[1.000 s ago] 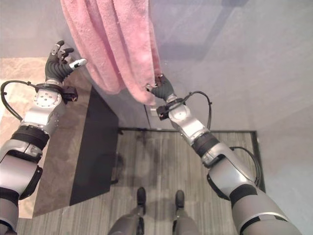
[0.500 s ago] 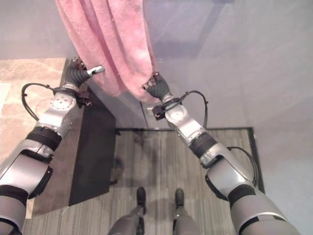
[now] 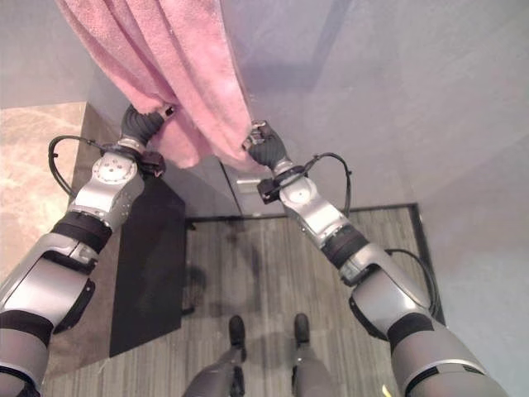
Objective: Put brush and paste in cup on sink, flatten towel.
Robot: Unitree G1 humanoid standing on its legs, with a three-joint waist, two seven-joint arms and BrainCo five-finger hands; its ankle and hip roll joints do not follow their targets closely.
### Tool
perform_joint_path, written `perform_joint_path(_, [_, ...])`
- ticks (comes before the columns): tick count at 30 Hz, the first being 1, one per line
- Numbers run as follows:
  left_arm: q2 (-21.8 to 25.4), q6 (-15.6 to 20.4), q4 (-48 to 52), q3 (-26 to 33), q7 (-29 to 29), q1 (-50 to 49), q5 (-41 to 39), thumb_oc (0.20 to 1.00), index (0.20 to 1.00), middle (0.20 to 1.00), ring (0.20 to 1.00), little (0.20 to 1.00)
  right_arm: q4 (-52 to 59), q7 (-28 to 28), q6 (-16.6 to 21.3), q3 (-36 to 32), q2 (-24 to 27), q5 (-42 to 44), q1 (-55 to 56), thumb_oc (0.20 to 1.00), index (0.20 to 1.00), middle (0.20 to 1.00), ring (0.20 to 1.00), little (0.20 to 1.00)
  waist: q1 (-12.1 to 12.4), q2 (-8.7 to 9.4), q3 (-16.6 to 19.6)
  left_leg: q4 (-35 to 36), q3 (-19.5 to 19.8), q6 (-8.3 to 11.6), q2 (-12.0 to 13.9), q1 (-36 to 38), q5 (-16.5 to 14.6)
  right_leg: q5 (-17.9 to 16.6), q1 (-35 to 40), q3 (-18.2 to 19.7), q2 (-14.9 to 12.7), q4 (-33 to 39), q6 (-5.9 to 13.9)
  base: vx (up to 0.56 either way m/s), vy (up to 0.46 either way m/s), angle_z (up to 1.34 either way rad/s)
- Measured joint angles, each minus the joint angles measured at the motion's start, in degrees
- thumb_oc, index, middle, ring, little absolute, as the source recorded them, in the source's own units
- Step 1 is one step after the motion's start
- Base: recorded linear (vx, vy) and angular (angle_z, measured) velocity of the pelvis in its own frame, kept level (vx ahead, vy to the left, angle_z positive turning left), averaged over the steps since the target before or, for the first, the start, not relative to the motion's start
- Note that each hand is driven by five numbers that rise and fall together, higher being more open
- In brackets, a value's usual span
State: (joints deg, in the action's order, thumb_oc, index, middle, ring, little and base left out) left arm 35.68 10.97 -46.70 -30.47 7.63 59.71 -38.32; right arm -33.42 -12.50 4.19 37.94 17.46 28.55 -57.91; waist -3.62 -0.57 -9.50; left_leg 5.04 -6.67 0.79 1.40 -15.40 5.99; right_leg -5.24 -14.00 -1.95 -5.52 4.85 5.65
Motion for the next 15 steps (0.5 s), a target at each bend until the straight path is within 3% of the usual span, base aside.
perform_joint_path(5, [1.4,0.1,6.4,0.1,0.0,-1.1,0.0,0.200,0.200,0.200,0.200,0.200,5.5,0.0,0.0,-0.3,4.1,-0.2,1.7,0.200,0.200,0.200,0.200,0.200,1.2,-1.27,-0.6,0.0,0.4,-0.07,0.0,0.3,0.0,0.0,0.5,-0.3,0.0,0.0,0.00,0.01,-0.014,0.03])
perform_joint_path(10, [8.9,1.4,22.7,1.0,2.3,-4.0,1.3,0.200,0.200,0.200,0.200,0.200,17.1,-1.5,0.9,-6.5,9.4,-4.0,4.4,0.200,0.200,0.200,0.200,0.200,2.0,-2.55,-1.1,0.0,1.5,-0.08,0.0,1.6,0.1,0.0,2.4,-1.7,0.1,0.0,-0.01,0.03,-0.020,0.11])
perform_joint_path(15, [8.8,4.9,37.4,12.2,5.4,-16.7,3.4,0.200,0.200,0.200,0.200,0.200,27.5,-3.9,4.3,-15.6,10.0,-7.2,9.1,0.200,0.200,0.200,0.200,0.200,2.8,-3.00,-1.2,0.0,1.6,-0.02,-0.1,3.3,0.0,0.4,4.2,-1.8,0.0,0.0,-0.30,0.01,-0.002,0.00])
